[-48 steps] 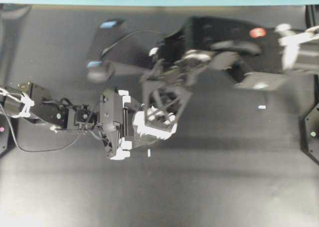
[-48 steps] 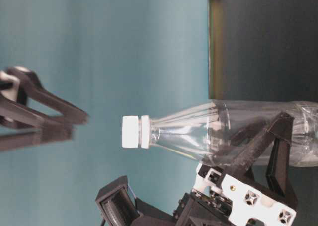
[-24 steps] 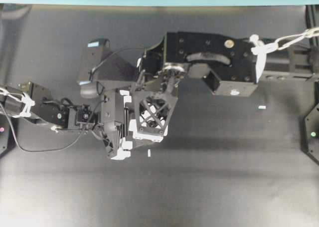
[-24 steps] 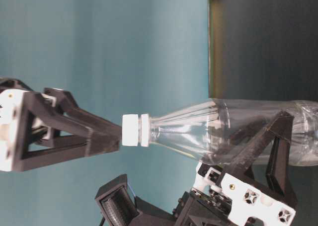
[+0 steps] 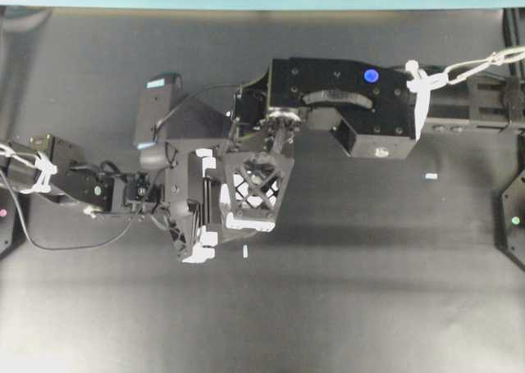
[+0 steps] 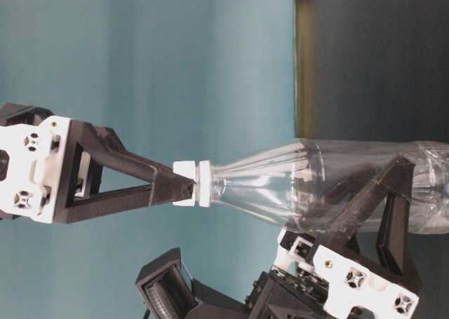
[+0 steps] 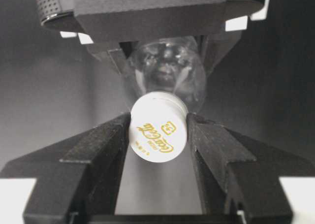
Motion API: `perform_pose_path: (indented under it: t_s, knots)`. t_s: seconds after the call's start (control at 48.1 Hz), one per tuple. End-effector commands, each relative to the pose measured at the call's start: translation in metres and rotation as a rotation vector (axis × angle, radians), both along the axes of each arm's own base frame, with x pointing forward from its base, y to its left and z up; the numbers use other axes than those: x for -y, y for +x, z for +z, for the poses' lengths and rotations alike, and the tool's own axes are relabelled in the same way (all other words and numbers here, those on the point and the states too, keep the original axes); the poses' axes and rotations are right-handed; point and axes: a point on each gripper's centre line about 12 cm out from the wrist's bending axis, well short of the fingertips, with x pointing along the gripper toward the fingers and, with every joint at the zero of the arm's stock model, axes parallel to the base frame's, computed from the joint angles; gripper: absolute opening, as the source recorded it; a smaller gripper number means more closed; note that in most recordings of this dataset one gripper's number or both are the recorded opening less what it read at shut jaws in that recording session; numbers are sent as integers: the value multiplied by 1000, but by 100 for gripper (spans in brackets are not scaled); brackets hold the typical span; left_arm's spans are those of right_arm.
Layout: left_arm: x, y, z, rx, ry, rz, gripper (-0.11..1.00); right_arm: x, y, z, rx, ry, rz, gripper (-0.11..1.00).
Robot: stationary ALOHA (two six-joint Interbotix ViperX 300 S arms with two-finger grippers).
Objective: Open the bottle cap by holding the bottle with the left arm and twisting the cap with the right arm.
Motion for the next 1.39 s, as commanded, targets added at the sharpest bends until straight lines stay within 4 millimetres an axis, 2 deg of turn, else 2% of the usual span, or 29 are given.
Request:
perform_pose_path:
  t_s: [0.0, 0.686, 0.895, 1.144, 1.373]
  knots:
    - [0, 3, 4, 14, 5, -4, 79, 2, 0, 3, 14, -11, 39, 37]
    - [1, 0, 0, -14, 7, -7, 79, 3, -3, 1, 41, -234, 714, 37]
    - [3, 1, 0, -12, 4, -10, 79, 5, -5, 0, 36, -237, 723, 37]
    - [3, 0, -1, -18, 3, -9, 79, 5, -8, -3, 37, -200, 602, 37]
    - [3, 0, -1, -18, 5, -11, 79, -2, -8, -1, 47, -199, 597, 37]
